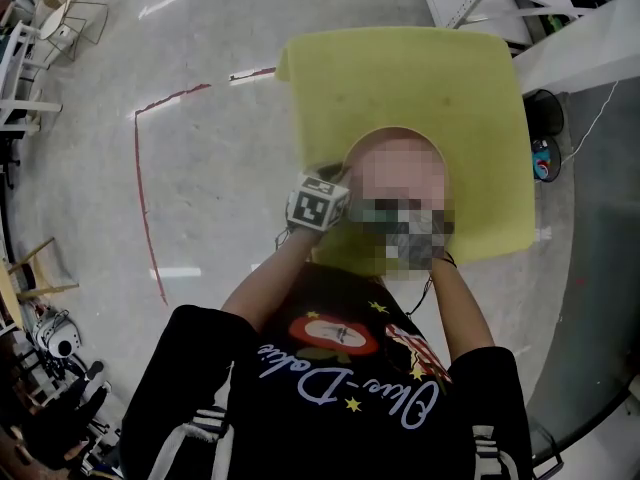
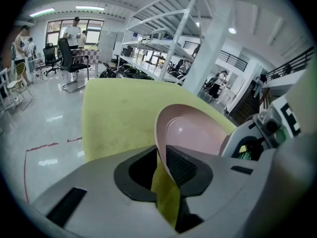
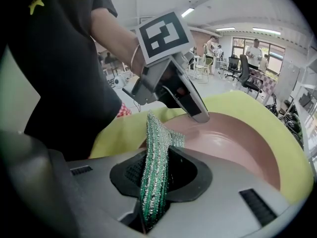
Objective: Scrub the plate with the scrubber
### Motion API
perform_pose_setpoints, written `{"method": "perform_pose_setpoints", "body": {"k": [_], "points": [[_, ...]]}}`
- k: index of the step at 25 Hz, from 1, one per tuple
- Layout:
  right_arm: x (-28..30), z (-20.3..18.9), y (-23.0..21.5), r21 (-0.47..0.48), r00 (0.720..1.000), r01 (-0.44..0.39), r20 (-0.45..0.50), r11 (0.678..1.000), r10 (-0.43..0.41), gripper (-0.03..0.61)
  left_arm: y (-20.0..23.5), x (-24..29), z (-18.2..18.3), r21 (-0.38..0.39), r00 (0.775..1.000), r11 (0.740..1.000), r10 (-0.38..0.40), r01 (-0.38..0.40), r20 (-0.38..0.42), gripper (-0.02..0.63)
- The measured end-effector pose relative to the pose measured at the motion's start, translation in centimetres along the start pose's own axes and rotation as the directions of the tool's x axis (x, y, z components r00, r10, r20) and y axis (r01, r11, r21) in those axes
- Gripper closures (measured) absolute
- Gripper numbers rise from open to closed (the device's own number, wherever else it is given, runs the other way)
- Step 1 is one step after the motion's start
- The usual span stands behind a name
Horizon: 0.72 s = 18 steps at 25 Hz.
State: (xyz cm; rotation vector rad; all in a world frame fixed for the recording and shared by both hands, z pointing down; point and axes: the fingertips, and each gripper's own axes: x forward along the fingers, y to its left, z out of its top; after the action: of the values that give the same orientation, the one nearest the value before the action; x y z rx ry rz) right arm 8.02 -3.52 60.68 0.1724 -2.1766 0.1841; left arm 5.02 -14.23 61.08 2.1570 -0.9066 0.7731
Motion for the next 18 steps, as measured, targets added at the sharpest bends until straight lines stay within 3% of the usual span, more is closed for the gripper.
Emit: {"method": "perform_pose_setpoints", "body": {"k": [6,13,18], "points": [[-1.3,0.9,-1.4,-0.005,0.998,0.009,0.062,1.0,-0.009,0.515,0.0,0.0,0.0,0.003,1.0,1.0,0.0,0.0,-0.002,0.56],[-5.0,1.7,-8.8,-0.048,0.967,0.234,0.119,0.971,-0.227,0.515,0.0,0.0,0.2,0.008,1.0,1.0,0.005,-0.005,-0.011,0.558],[-5.0,0.6,-12.2,-0.121,0.96,0.279,0.051,0.952,-0.275,0.515,-0.2,0.1,0.2,0.006,1.0,1.0,0.009,-0.009,-0.011,0.558]]}}
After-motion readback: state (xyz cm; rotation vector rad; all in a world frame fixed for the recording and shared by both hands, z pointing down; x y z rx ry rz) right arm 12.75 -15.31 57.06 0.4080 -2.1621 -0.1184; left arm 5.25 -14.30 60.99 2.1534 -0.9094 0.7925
